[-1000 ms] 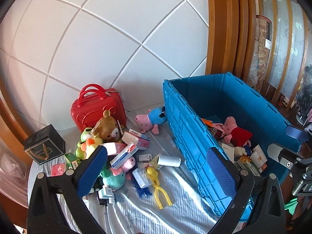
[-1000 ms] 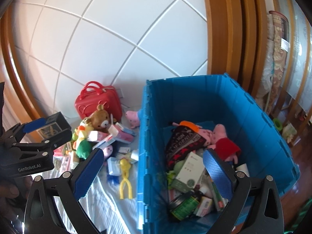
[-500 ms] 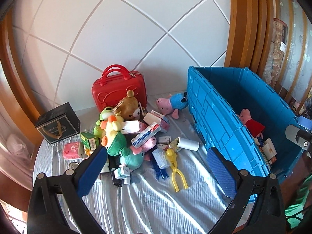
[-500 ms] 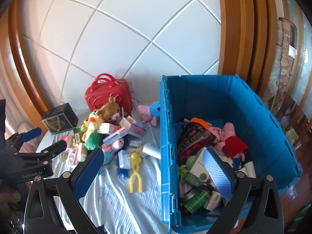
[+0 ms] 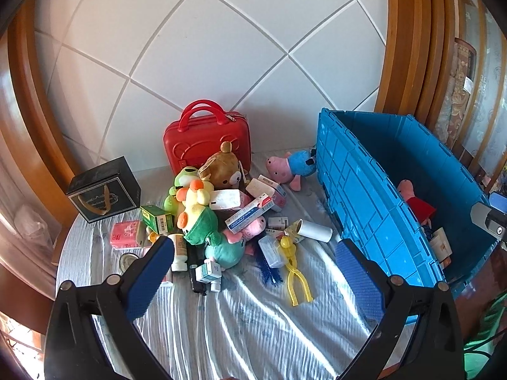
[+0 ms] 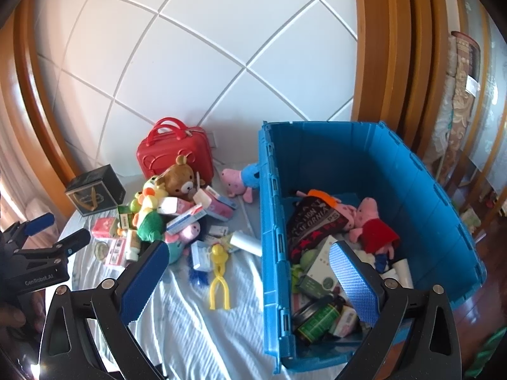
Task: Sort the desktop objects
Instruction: 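Move both open tools back toward the pile on the table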
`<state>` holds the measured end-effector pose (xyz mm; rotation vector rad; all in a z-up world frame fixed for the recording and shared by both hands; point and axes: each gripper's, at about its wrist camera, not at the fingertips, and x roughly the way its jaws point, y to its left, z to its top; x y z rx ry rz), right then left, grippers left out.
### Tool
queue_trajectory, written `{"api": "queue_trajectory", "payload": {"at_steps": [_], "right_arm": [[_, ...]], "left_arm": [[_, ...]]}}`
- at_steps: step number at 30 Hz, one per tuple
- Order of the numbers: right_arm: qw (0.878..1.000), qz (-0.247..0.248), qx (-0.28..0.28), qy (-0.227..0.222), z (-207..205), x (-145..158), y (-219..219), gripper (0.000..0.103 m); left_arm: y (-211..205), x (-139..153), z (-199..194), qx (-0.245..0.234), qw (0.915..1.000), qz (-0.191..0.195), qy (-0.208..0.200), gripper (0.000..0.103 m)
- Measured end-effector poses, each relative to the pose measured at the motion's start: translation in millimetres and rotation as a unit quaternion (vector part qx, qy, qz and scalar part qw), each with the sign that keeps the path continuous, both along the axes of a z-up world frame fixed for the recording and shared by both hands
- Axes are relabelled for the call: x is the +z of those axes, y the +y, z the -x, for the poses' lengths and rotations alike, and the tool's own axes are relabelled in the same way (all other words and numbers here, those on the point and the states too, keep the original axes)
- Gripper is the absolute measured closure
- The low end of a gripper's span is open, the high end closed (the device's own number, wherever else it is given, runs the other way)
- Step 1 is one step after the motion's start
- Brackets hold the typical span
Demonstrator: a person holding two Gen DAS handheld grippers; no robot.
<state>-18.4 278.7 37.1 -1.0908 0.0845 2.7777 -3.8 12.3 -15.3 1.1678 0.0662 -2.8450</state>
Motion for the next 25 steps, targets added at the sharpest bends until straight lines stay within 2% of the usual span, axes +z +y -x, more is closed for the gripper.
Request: {"api": "queue_trajectory", "payload": {"at_steps": [17,25], "right_arm": [[1.0,0.003,0.007,0.0,-2.9,1.2,-4.2,0.0],[1.0,0.003,0.012,-0.001,-5.0,0.8,-7.8,0.0]], "left_arm": [[2.8,1.9,-7.8,0.004,0.9997,0.022,0.012,0.0],[-0.1,4.5,-12.5,0.015,0.9996,0.021,0.016,0.0]]}}
